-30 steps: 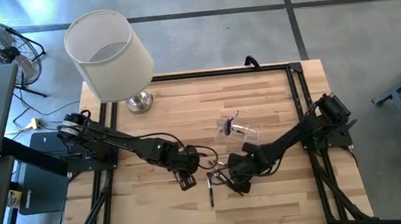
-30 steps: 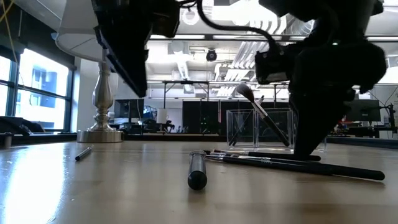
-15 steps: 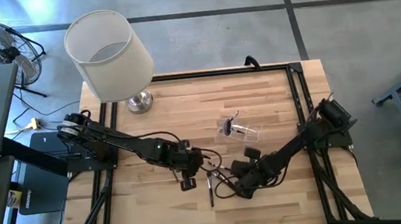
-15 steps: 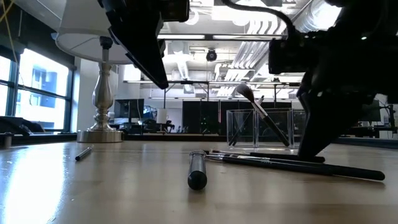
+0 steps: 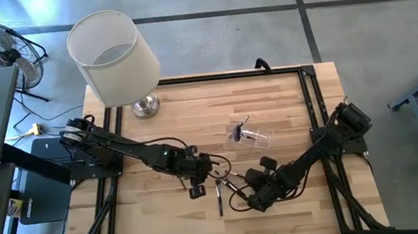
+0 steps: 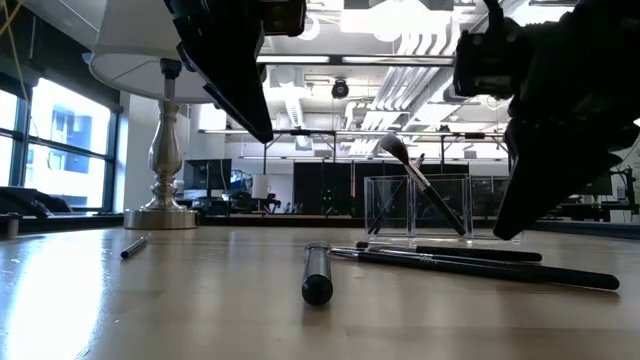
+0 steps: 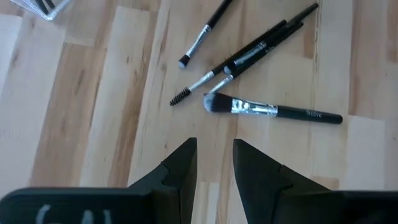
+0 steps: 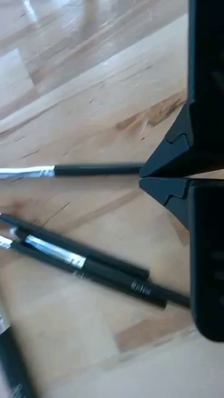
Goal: Put items in baskets/containers
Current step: Put the black eyeshadow brush into the transparent organizer
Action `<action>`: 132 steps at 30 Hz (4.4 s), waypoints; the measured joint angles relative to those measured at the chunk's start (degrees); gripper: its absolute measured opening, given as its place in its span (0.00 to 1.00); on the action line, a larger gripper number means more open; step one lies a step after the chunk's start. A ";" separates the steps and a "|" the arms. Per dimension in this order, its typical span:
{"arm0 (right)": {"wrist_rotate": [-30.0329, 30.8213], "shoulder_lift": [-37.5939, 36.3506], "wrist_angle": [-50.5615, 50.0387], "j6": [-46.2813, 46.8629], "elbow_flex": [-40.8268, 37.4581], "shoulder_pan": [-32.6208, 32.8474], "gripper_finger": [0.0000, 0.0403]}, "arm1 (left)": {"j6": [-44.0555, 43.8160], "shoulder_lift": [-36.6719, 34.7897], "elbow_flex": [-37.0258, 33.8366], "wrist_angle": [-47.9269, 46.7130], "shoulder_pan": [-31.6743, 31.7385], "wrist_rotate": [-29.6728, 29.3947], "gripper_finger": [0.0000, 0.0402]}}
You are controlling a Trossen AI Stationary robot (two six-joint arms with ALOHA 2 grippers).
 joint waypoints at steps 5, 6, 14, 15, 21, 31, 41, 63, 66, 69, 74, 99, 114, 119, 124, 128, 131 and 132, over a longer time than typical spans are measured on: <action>-0.19 -0.04 -0.23 0.42 0.02 0.09 0.00 | -0.02 0.02 0.00 2.58 0.02 -0.91 0.25; -0.27 -0.04 -0.34 0.47 0.02 0.07 0.00 | 0.00 0.02 0.00 2.97 0.00 -0.93 0.25; -1.08 -0.12 -0.14 0.36 0.11 -0.06 0.00 | 0.00 0.02 0.00 3.65 0.00 -1.61 0.25; -1.08 -0.13 0.00 0.34 0.11 -0.12 0.00 | 0.00 0.02 0.00 3.65 0.02 -1.63 0.25; 2.38 -0.15 1.34 0.23 0.11 -0.12 0.04 | -0.02 0.02 0.00 3.65 0.00 -1.63 0.25; 4.88 -0.12 4.57 -5.70 0.13 -0.49 0.23 | -0.02 0.02 0.00 3.63 0.00 -1.70 0.25; 6.44 5.47 6.40 -7.97 0.17 -1.28 0.30 | -0.02 0.04 0.00 3.63 0.00 -1.72 0.25; 2.88 6.71 1.48 8.79 0.33 1.05 0.02 | 12.04 3.52 0.12 13.79 0.00 -0.98 0.25; 2.76 6.69 1.07 6.74 0.26 1.08 0.02 | 12.04 5.77 0.02 16.62 0.01 -0.05 0.25; 2.76 6.69 1.03 6.27 0.26 1.08 0.02 | 13.89 9.26 0.05 19.15 0.70 0.20 0.25; 2.76 6.69 1.94 3.24 0.15 1.38 0.01 | 21.49 12.83 0.03 19.83 1.43 1.55 0.25; 2.34 6.65 3.87 1.26 0.15 0.04 0.03 | 33.86 20.24 0.90 28.91 7.15 7.51 0.25; 1.72 6.63 3.82 1.11 0.15 -1.59 0.03 | 34.50 21.81 1.09 27.29 7.15 8.77 0.13; 1.80 6.49 4.04 1.11 0.15 -1.62 0.08 | 34.07 21.79 1.11 24.96 7.21 9.98 0.03; 2.25 4.45 2.83 0.81 -0.01 -1.71 0.13 | 28.97 21.69 1.01 24.79 7.21 9.00 0.01; 4.24 0.89 -0.55 0.57 -0.26 -1.77 0.19 | 23.01 20.98 1.49 23.01 7.54 9.50 0.01; 5.29 -1.35 -1.48 -0.38 0.06 -1.89 0.25 | 19.75 21.05 4.34 17.24 7.54 9.66 0.00; 5.19 -1.66 -2.26 -1.28 0.00 -1.85 0.27 | 18.90 21.05 5.49 15.13 7.54 10.14 0.00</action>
